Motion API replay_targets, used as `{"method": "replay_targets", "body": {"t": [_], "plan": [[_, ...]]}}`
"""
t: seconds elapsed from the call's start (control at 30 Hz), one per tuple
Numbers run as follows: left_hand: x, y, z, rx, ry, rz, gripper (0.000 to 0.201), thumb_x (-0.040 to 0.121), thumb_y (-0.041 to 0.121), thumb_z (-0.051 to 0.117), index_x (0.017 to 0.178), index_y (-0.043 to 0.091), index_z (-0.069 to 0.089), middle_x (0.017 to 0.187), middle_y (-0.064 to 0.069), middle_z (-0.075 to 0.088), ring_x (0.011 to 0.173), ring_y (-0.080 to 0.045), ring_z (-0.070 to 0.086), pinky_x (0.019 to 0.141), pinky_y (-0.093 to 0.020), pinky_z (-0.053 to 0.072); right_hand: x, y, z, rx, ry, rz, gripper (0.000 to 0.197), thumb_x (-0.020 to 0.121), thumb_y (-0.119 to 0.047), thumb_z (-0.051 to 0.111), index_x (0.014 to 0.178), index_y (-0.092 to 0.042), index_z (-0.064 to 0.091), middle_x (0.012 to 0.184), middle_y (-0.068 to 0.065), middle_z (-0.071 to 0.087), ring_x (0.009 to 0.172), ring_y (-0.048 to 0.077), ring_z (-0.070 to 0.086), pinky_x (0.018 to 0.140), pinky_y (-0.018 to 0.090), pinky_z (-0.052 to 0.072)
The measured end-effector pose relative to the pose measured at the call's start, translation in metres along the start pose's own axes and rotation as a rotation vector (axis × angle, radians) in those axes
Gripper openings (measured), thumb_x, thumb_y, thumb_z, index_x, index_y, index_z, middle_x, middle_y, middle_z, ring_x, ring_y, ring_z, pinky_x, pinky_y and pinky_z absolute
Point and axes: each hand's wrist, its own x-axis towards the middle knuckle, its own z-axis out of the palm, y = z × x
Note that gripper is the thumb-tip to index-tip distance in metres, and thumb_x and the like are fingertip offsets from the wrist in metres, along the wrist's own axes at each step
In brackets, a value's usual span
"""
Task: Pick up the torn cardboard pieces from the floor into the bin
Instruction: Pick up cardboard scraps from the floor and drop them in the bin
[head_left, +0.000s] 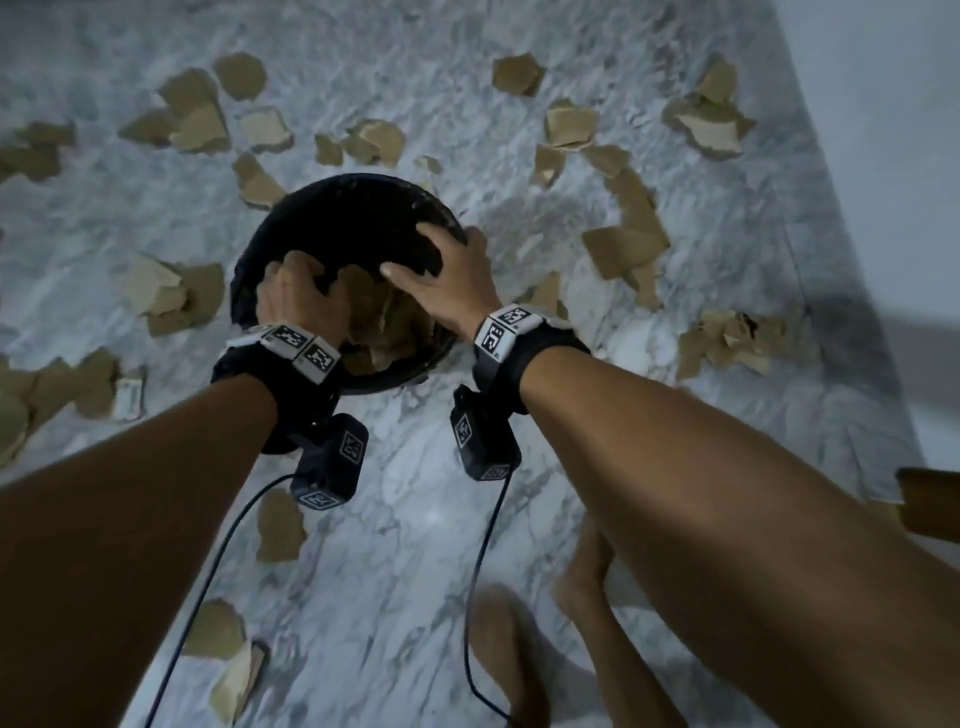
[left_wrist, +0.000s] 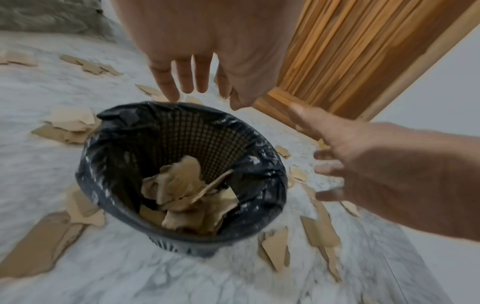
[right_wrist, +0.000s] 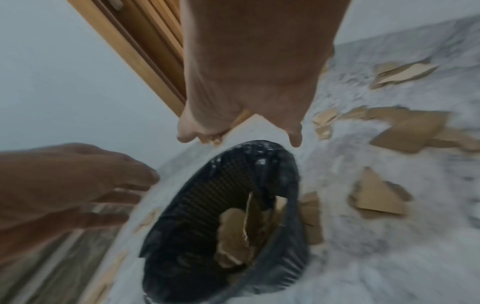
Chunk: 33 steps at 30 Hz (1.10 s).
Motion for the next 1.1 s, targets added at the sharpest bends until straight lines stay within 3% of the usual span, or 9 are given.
{"method": "replay_targets", "body": {"t": [0.07,0.17,0.27,0.4,0.5,0.6,0.77,0.9,1.1], "plan": [[-0.014,0.01,0.014,-0.011,-0.04,0.012,0.029,0.087,0.021,0.055,0.109,0.004,0.06,0.118,-0.023,0.058,0.109,-0.043,0.054,0.085,-0.044,0.046,-0.02,0.038,-0.02,-0.116,0.036,0.088,0.066,0.084,-0.058,0.06,0.14,-0.027,0.045,0.155,0.015,0.017,0.141,0.034,0.027,0.109,0.041,0.037],[-0.037,0.038,0.04,-0.026,-0.161,0.027,0.032,0.088,0.03,0.053,0.103,0.004,0.064,0.112,-0.024,0.061,0.104,-0.046,0.055,0.082,-0.045,0.047,-0.061,0.096,-0.063,-0.25,0.076,0.156,0.065,0.082,-0.063,0.053,0.131,-0.02,0.053,0.139,0.016,0.048,0.14,0.037,0.028,0.107,0.045,0.031],[-0.066,0.072,0.071,0.008,-0.289,0.108,0.021,0.087,0.027,0.052,0.086,0.007,0.059,0.103,-0.023,0.062,0.091,-0.042,0.057,0.068,-0.039,0.044,-0.106,0.151,-0.108,-0.274,0.141,0.342,0.054,0.086,-0.045,0.062,0.134,-0.021,0.051,0.15,0.017,0.028,0.137,0.038,0.033,0.107,0.048,0.037],[-0.114,0.117,0.117,0.01,-0.417,0.178,0.025,0.091,0.025,0.054,0.109,0.009,0.058,0.118,-0.018,0.057,0.108,-0.039,0.053,0.082,-0.042,0.047,-0.161,0.223,-0.157,-0.328,0.178,0.512,0.05,0.088,-0.037,0.062,0.135,-0.025,0.048,0.151,0.011,0.022,0.136,0.034,0.033,0.104,0.043,0.041],[-0.149,0.145,0.16,-0.007,-0.475,0.239,0.027,0.091,0.023,0.056,0.112,0.007,0.058,0.119,-0.018,0.059,0.108,-0.037,0.056,0.086,-0.04,0.047,-0.202,0.283,-0.186,-0.31,0.176,0.59,0.051,0.088,-0.034,0.062,0.136,-0.025,0.046,0.15,0.01,0.021,0.137,0.032,0.031,0.099,0.039,0.041],[-0.185,0.168,0.21,0.056,-0.536,0.273,0.03,0.09,0.025,0.056,0.115,0.008,0.058,0.12,-0.016,0.059,0.112,-0.035,0.053,0.088,-0.039,0.045,-0.241,0.346,-0.205,-0.36,0.182,0.658,0.051,0.089,-0.034,0.062,0.136,-0.025,0.046,0.15,0.012,0.022,0.131,0.035,0.04,0.096,0.038,0.046],[-0.242,0.201,0.302,0.135,-0.613,0.285,0.034,0.091,0.028,0.054,0.119,0.009,0.055,0.125,-0.014,0.054,0.119,-0.033,0.048,0.09,-0.039,0.043,-0.286,0.453,-0.228,-0.421,0.136,0.707,0.051,0.087,-0.028,0.066,0.135,-0.02,0.049,0.145,0.015,0.031,0.126,0.036,0.044,0.095,0.04,0.048],[-0.275,0.216,0.381,0.178,-0.657,0.269,0.041,0.09,0.032,0.056,0.123,0.009,0.05,0.129,-0.014,0.051,0.122,-0.033,0.046,0.092,-0.04,0.042,-0.304,0.529,-0.231,-0.504,0.057,0.734,0.051,0.086,-0.026,0.066,0.135,-0.023,0.049,0.147,0.012,0.032,0.131,0.033,0.041,0.096,0.042,0.047],[-0.298,0.224,0.476,0.231,-0.651,0.211,0.067,0.086,0.039,0.063,0.135,0.003,0.034,0.136,-0.018,0.038,0.126,-0.038,0.039,0.099,-0.051,0.039,-0.305,0.608,-0.214,-0.734,-0.188,0.64,0.075,0.08,-0.032,0.072,0.144,-0.024,0.033,0.143,0.011,0.032,0.128,0.033,0.04,0.091,0.045,0.046]]}}
